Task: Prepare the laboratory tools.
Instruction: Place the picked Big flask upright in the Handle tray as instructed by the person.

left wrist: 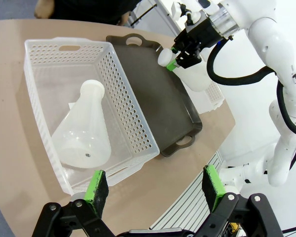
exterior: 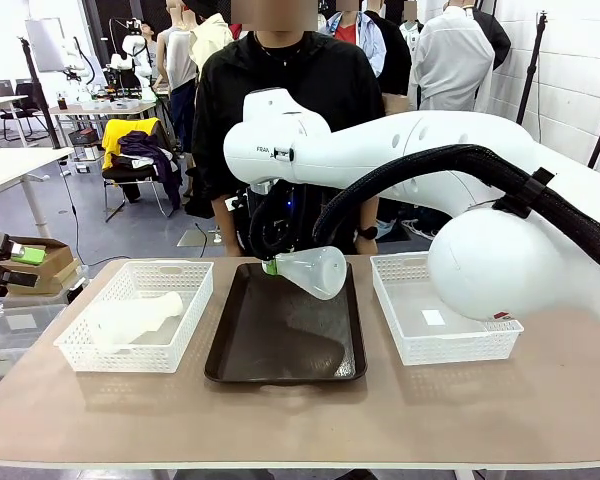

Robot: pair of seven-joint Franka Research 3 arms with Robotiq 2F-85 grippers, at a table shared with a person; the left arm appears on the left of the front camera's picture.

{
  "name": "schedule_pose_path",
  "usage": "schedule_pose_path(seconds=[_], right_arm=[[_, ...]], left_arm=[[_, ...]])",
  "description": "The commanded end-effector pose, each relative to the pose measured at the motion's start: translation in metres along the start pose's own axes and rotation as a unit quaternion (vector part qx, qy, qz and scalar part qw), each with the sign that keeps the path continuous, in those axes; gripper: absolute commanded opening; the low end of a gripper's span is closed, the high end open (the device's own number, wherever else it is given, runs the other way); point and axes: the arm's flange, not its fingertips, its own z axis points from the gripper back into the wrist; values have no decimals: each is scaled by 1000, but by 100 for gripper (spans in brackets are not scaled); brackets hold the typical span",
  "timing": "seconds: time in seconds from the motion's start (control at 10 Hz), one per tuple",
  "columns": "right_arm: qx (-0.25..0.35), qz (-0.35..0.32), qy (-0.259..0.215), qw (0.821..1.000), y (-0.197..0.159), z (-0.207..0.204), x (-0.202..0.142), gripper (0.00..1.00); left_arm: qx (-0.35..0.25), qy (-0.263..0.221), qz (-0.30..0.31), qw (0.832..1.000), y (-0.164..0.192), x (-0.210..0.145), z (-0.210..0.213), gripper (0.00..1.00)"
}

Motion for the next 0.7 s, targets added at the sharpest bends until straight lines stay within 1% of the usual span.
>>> schedule_pose_path(seconds=[0.0, 0.1, 0.2, 0.4, 0.5, 0.6], right_arm=[[-22, 14, 6, 1000, 9, 14, -2, 0], [-30, 35, -6, 999, 22, 37, -7, 0], [-31, 44, -30, 998, 29, 58, -15, 0], [-51, 60, -95, 992, 40, 96, -34, 0], [-37, 67, -143, 987, 36, 107, -47, 0], [-11, 102, -225, 969, 30, 109, -57, 0]], left_arm=[[-4, -7, -2, 1000, 1, 0, 2, 100], [-4, -7, -2, 1000, 1, 0, 2, 100], [-4, -7, -2, 1000, 1, 0, 2, 100], [-4, -7, -2, 1000, 1, 0, 2, 100], [-4, -7, -2, 1000, 1, 0, 2, 100], [-4, -7, -2, 1000, 1, 0, 2, 100]])
